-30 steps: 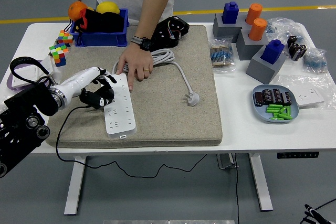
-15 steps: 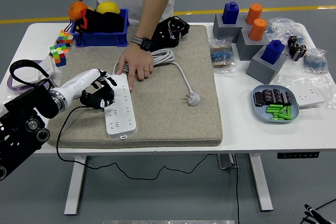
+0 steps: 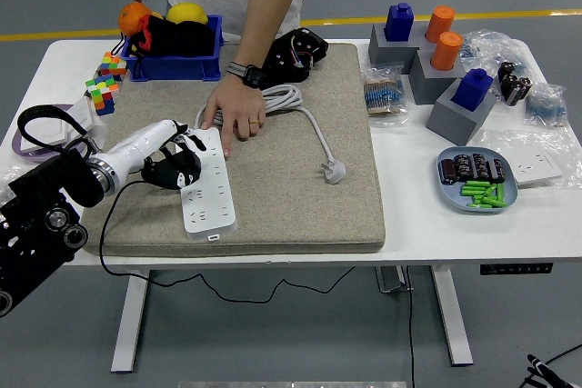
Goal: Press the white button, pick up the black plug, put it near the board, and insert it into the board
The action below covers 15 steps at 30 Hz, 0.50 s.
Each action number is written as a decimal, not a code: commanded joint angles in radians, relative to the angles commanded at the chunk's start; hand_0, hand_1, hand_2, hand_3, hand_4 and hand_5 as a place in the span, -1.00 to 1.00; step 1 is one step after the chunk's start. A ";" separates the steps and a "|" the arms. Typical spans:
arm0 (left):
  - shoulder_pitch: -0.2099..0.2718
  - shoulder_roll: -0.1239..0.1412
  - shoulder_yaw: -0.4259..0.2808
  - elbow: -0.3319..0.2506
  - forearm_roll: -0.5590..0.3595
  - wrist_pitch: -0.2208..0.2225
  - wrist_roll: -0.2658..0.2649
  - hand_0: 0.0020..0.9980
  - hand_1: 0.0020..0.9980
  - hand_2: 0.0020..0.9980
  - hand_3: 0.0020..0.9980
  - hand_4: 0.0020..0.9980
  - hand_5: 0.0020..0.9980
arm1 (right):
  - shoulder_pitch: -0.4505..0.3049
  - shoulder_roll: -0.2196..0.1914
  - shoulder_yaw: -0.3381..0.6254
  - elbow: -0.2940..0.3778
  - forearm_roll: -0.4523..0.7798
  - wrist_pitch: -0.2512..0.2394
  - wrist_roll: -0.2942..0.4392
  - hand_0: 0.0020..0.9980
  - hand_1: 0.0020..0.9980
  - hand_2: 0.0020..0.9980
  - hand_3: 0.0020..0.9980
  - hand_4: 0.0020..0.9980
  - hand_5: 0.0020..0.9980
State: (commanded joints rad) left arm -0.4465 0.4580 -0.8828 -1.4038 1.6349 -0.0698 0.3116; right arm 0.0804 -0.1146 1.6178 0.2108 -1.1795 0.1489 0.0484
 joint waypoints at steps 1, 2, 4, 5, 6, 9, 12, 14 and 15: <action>0.000 -0.003 0.000 0.001 -0.001 0.000 -0.001 -0.11 0.23 0.01 0.22 0.53 -1.00 | -0.001 0.000 0.000 0.000 0.000 0.000 0.000 0.64 0.51 0.48 0.43 0.57 0.11; -0.001 -0.006 -0.001 0.003 -0.001 0.001 -0.001 -0.11 0.23 0.01 0.22 0.53 -1.00 | -0.001 0.000 0.000 0.000 -0.001 0.000 0.000 0.64 0.51 0.48 0.43 0.57 0.11; -0.001 -0.012 -0.003 0.006 -0.001 0.002 -0.003 -0.15 0.21 0.00 0.22 0.53 -1.00 | -0.001 0.000 0.000 0.000 0.000 0.000 0.000 0.64 0.51 0.48 0.43 0.57 0.11; -0.002 -0.020 -0.004 0.012 0.000 0.004 -0.008 -0.15 0.21 0.00 0.22 0.53 -1.00 | -0.001 0.000 0.003 0.000 -0.001 0.000 0.000 0.64 0.51 0.48 0.43 0.57 0.11; -0.003 -0.026 -0.005 0.016 0.001 0.005 -0.010 -0.15 0.21 0.00 0.22 0.53 -1.00 | -0.001 0.001 0.004 0.000 -0.001 0.000 0.000 0.64 0.51 0.48 0.43 0.57 0.11; -0.009 -0.049 -0.005 0.028 0.002 0.007 -0.018 -0.15 0.21 0.00 0.22 0.53 -1.00 | -0.001 0.003 0.005 0.000 -0.001 0.000 0.000 0.64 0.51 0.48 0.43 0.57 0.11; -0.021 -0.069 -0.001 0.041 -0.001 0.009 -0.022 -0.13 0.22 0.00 0.22 0.52 -1.00 | 0.000 0.004 0.006 0.000 0.000 0.000 0.001 0.64 0.51 0.48 0.43 0.57 0.11; -0.028 -0.078 0.001 0.051 -0.002 0.009 -0.023 -0.13 0.22 0.00 0.22 0.52 -1.00 | 0.000 0.004 0.006 0.000 0.000 0.000 0.001 0.64 0.51 0.48 0.43 0.57 0.11; -0.030 -0.080 0.002 0.054 -0.001 0.009 -0.023 -0.13 0.22 0.00 0.22 0.52 -1.00 | 0.000 0.003 0.006 0.000 0.000 0.000 0.001 0.64 0.51 0.48 0.43 0.57 0.11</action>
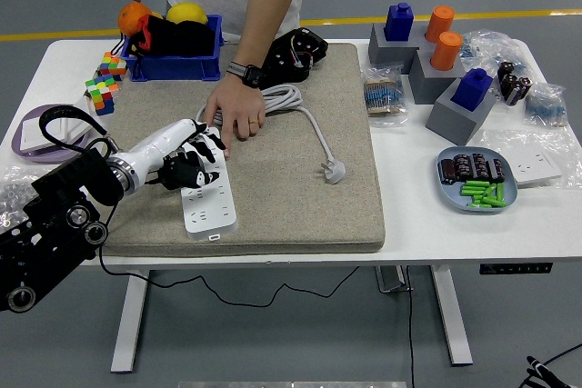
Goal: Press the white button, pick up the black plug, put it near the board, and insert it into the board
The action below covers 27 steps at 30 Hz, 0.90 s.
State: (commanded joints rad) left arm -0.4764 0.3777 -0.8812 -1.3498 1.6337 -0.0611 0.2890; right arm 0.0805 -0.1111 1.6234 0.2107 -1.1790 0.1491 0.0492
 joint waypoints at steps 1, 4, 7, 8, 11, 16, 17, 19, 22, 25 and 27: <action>-0.003 -0.003 0.001 0.005 -0.001 0.000 -0.001 -0.11 0.22 0.01 0.22 0.52 -1.00 | 0.000 0.000 0.000 0.000 0.000 0.000 0.000 0.64 0.51 0.48 0.43 0.57 0.11; -0.013 -0.011 0.007 0.020 -0.005 0.001 -0.005 -0.11 0.22 0.01 0.22 0.52 -1.00 | 0.000 0.000 0.000 0.000 0.001 -0.001 0.000 0.64 0.51 0.48 0.43 0.57 0.11; -0.016 -0.015 0.009 0.027 -0.006 0.002 -0.007 -0.12 0.21 0.00 0.22 0.52 -1.00 | -0.001 0.000 0.003 0.000 -0.001 0.000 0.000 0.64 0.51 0.48 0.43 0.57 0.11; -0.018 -0.016 0.011 0.030 -0.007 0.002 -0.009 -0.12 0.21 0.00 0.22 0.52 -1.00 | -0.002 0.001 0.004 -0.001 -0.002 0.000 0.000 0.64 0.51 0.48 0.43 0.57 0.11; -0.022 -0.021 0.016 0.044 -0.012 0.004 -0.016 -0.12 0.21 0.00 0.22 0.52 -1.00 | -0.004 0.001 0.004 -0.002 -0.003 0.000 0.000 0.64 0.51 0.48 0.43 0.57 0.11; -0.028 -0.033 0.024 0.072 -0.019 0.007 -0.033 -0.14 0.20 0.00 0.22 0.51 -1.00 | -0.001 0.003 0.001 -0.001 0.000 0.000 0.001 0.64 0.51 0.48 0.43 0.57 0.11; -0.030 -0.036 0.026 0.077 -0.020 0.008 -0.036 -0.14 0.20 0.00 0.22 0.51 -1.00 | -0.001 0.003 -0.001 0.000 0.002 0.001 0.002 0.64 0.51 0.48 0.43 0.57 0.11; -0.033 -0.041 0.031 0.086 -0.022 0.009 -0.043 -0.14 0.20 0.00 0.22 0.51 -1.00 | 0.000 0.004 -0.002 0.001 0.003 0.000 0.002 0.64 0.51 0.48 0.43 0.57 0.11; -0.038 -0.048 0.039 0.091 -0.023 0.013 -0.053 -0.14 0.20 0.00 0.22 0.51 -1.00 | 0.001 0.003 -0.002 0.001 0.004 0.000 0.002 0.64 0.51 0.48 0.43 0.57 0.11; -0.041 -0.055 0.044 0.095 -0.025 0.016 -0.061 -0.14 0.19 0.00 0.22 0.50 -1.00 | 0.000 0.003 0.000 0.000 0.003 0.000 0.001 0.64 0.51 0.47 0.43 0.57 0.11; -0.045 -0.060 0.047 0.100 -0.026 0.018 -0.066 -0.14 0.19 0.00 0.22 0.50 -1.00 | 0.000 0.003 -0.001 -0.001 0.003 0.000 0.001 0.64 0.51 0.47 0.43 0.57 0.11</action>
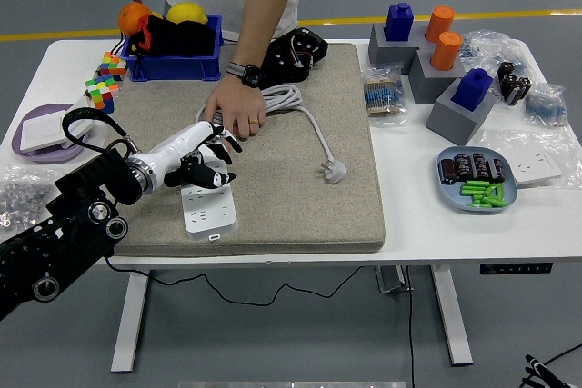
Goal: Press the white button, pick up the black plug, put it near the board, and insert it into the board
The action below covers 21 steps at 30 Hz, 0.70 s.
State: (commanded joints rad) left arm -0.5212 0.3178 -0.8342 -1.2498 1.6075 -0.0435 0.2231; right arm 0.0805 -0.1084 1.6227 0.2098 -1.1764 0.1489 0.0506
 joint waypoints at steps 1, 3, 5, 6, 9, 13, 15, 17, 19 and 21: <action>-0.001 -0.001 0.001 0.002 -0.001 0.000 -0.002 -0.14 0.19 0.00 0.22 0.50 -1.00 | 0.000 0.000 0.000 0.000 0.000 0.000 0.000 0.64 0.51 0.47 0.43 0.57 0.11; -0.004 -0.007 0.004 0.010 -0.002 0.002 -0.007 -0.14 0.19 0.00 0.22 0.50 -1.00 | 0.001 0.000 -0.003 0.000 0.002 0.000 0.000 0.64 0.51 0.47 0.43 0.57 0.11; -0.005 -0.009 0.005 0.012 -0.002 0.002 -0.008 -0.14 0.19 -0.01 0.22 0.50 -1.00 | 0.001 0.001 -0.005 0.001 0.004 0.000 0.001 0.64 0.51 0.47 0.43 0.57 0.11; -0.005 -0.009 0.005 0.011 -0.002 0.002 -0.008 -0.14 0.19 -0.01 0.22 0.50 -1.00 | 0.001 0.001 -0.006 0.002 0.005 0.000 0.001 0.64 0.51 0.47 0.43 0.57 0.11; -0.004 -0.004 0.003 -0.008 0.002 -0.002 0.001 -0.14 0.19 -0.01 0.22 0.50 -1.00 | -0.001 0.001 -0.004 0.001 0.004 0.000 0.000 0.64 0.51 0.47 0.43 0.57 0.11; 0.001 0.014 -0.003 -0.074 0.005 -0.010 0.022 -0.13 0.19 -0.01 0.22 0.50 -1.00 | -0.002 -0.001 0.000 0.001 0.001 0.001 -0.001 0.65 0.51 0.47 0.43 0.57 0.11; 0.006 0.029 -0.009 -0.129 0.002 -0.010 0.029 -0.13 0.19 -0.01 0.22 0.50 -1.00 | -0.002 -0.001 0.001 0.000 0.001 0.001 -0.001 0.65 0.51 0.47 0.43 0.57 0.11; 0.010 0.039 -0.017 -0.170 0.008 -0.010 0.033 -0.13 0.19 -0.01 0.22 0.50 -1.00 | -0.002 -0.002 0.001 0.001 0.001 0.001 -0.001 0.65 0.51 0.47 0.43 0.56 0.11; 0.018 0.050 -0.035 -0.221 0.016 -0.010 0.037 -0.13 0.19 -0.01 0.22 0.50 -1.00 | -0.001 -0.001 -0.001 0.002 0.003 0.000 -0.001 0.65 0.51 0.47 0.43 0.56 0.11; 0.025 0.057 -0.054 -0.252 0.020 -0.010 0.038 -0.13 0.19 -0.01 0.22 0.50 -1.00 | -0.001 -0.001 -0.002 0.002 0.004 0.000 0.000 0.65 0.51 0.47 0.43 0.56 0.11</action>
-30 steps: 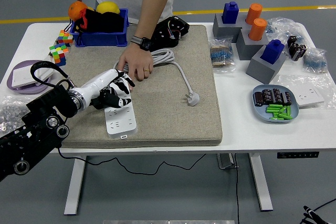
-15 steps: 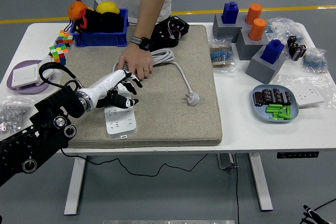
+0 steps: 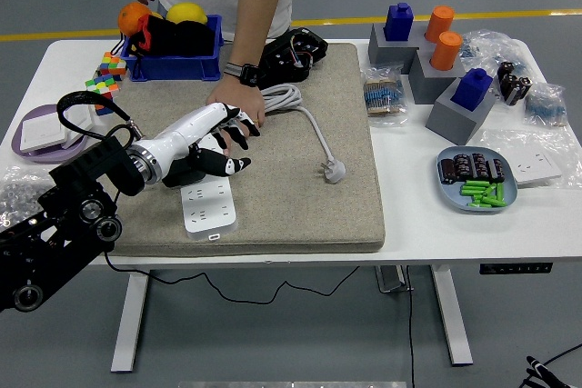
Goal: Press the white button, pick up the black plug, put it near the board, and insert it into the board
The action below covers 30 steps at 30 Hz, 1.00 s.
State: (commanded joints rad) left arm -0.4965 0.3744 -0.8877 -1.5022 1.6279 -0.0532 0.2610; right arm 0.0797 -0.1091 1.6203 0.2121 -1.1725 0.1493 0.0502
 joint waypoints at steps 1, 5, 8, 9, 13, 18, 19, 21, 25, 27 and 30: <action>0.005 0.003 -0.013 -0.013 0.004 0.000 0.000 -0.15 0.18 -0.02 0.22 0.49 -1.00 | 0.000 0.000 0.000 0.000 0.000 0.000 0.000 0.64 0.51 0.47 0.43 0.56 0.11; 0.028 0.002 -0.081 -0.018 0.017 0.005 -0.008 -0.15 0.18 -0.02 0.22 0.49 -1.00 | 0.000 0.002 0.000 0.000 0.000 0.000 0.000 0.64 0.51 0.47 0.43 0.56 0.11; 0.050 -0.005 -0.144 0.020 0.039 0.008 -0.012 -0.16 0.18 -0.01 0.21 0.49 -1.00 | 0.000 0.001 0.000 0.001 0.001 0.000 0.000 0.65 0.51 0.47 0.43 0.56 0.11; 0.057 -0.007 -0.163 0.031 0.045 0.008 -0.014 -0.16 0.18 -0.01 0.21 0.49 -1.00 | 0.000 0.001 0.000 0.001 0.001 0.000 0.000 0.65 0.51 0.47 0.43 0.56 0.11; 0.087 -0.019 -0.244 0.088 0.075 0.010 -0.019 -0.10 0.22 0.02 0.21 0.50 -1.00 | -0.002 0.001 0.002 0.000 -0.001 0.000 -0.001 0.65 0.51 0.47 0.43 0.56 0.11; 0.117 -0.048 -0.334 0.141 0.101 0.013 -0.022 -0.10 0.22 0.02 0.21 0.50 -1.00 | 0.000 0.000 0.000 0.000 0.001 0.002 -0.001 0.65 0.51 0.47 0.43 0.56 0.11; 0.123 -0.053 -0.348 0.147 0.104 0.014 -0.023 0.25 0.39 0.13 0.23 0.52 -1.00 | 0.001 0.000 0.000 0.000 0.001 0.002 -0.001 0.65 0.51 0.47 0.43 0.56 0.11; 0.136 -0.064 -0.377 0.160 0.109 0.015 -0.026 0.25 0.39 0.13 0.23 0.52 -1.00 | 0.004 -0.001 -0.002 0.000 0.003 0.002 -0.002 0.65 0.51 0.47 0.43 0.56 0.11; 0.146 -0.072 -0.400 0.184 0.105 0.019 -0.031 0.39 0.48 0.26 0.26 0.59 -1.00 | 0.009 -0.005 -0.002 0.001 0.005 0.002 -0.002 0.65 0.51 0.47 0.43 0.56 0.11; 0.147 -0.070 -0.399 0.200 0.104 0.015 -0.031 0.39 0.48 0.26 0.26 0.59 -1.00 | 0.010 -0.007 -0.004 0.001 0.004 0.003 -0.003 0.65 0.51 0.47 0.43 0.56 0.11; 0.157 -0.076 -0.409 0.211 0.101 0.012 -0.030 0.39 0.48 0.26 0.26 0.59 -1.00 | 0.011 -0.008 -0.005 0.001 0.005 0.002 -0.003 0.65 0.51 0.47 0.43 0.56 0.11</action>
State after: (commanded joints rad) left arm -0.3395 0.2989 -1.2965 -1.2910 1.7290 -0.0416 0.2306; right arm 0.0911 -0.1174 1.6149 0.2136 -1.1675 0.1511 0.0473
